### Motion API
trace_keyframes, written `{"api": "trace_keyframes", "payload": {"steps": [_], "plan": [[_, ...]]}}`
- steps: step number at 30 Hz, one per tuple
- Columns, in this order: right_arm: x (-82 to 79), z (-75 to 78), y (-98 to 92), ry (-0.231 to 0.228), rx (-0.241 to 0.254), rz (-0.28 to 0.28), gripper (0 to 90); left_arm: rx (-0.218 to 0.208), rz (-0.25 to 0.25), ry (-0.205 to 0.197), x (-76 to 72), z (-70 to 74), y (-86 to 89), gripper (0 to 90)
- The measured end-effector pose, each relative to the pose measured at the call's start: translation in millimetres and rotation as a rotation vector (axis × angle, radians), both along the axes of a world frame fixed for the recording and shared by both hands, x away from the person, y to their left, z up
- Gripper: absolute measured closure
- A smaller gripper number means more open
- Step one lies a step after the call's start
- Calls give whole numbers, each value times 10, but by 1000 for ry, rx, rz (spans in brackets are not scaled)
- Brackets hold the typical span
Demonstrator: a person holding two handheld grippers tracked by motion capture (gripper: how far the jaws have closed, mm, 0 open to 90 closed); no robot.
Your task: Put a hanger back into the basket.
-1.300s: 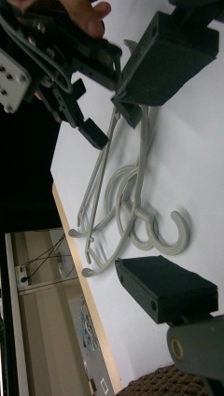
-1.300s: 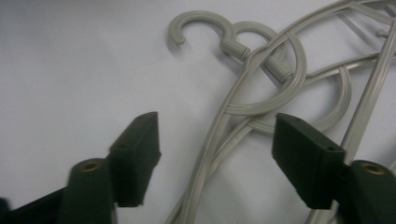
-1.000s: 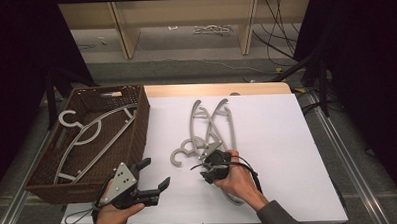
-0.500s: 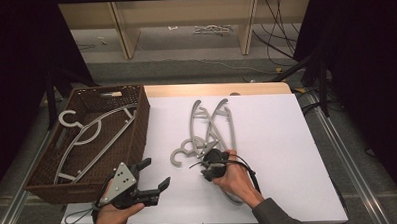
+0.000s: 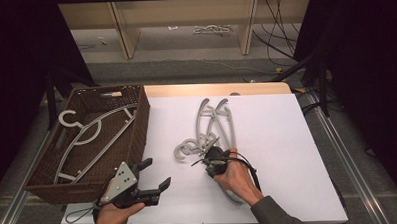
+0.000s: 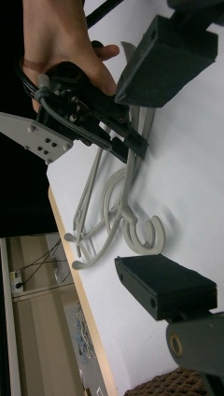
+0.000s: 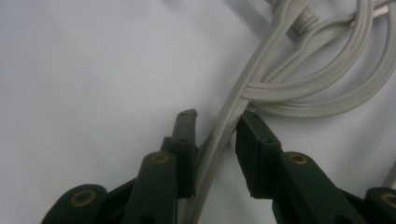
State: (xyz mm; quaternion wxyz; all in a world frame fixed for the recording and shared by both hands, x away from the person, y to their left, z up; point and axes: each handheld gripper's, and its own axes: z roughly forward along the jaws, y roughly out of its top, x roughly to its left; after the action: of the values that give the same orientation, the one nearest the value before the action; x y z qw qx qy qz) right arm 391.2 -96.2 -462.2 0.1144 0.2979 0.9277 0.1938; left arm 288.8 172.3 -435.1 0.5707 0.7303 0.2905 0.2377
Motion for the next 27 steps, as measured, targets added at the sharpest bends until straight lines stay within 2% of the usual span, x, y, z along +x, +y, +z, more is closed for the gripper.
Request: {"api": "trace_keyframes", "payload": {"steps": [1,5,9,10,14,16,19,20,23,24,27], "plan": [[5,0,-6,4,2,-3,703,13,-2,-4,9,-6,2,175],[11,11,-22,25,24,-16,712,-3,5,-5,6,9,14,179],[2,49,-57,39,24,-16,732,-7,6,9,6,-4,9,179],[-3,83,-80,43,42,-8,764,-26,4,-3,9,8,13,180],[-22,141,-132,47,40,6,821,-9,10,5,8,6,20,181],[-10,172,-204,45,46,27,822,-25,13,2,4,18,27,183],[-21,186,-236,36,31,57,823,-13,6,-7,24,11,30,184],[-24,185,-293,28,21,102,824,-19,9,6,11,10,33,184],[-37,184,-370,28,17,131,824,-22,4,8,15,18,35,183],[-53,194,-456,20,13,153,825,-9,-5,18,27,6,23,183],[-71,216,-554,-10,7,183,827,-3,-22,29,41,22,-9,185]]}}
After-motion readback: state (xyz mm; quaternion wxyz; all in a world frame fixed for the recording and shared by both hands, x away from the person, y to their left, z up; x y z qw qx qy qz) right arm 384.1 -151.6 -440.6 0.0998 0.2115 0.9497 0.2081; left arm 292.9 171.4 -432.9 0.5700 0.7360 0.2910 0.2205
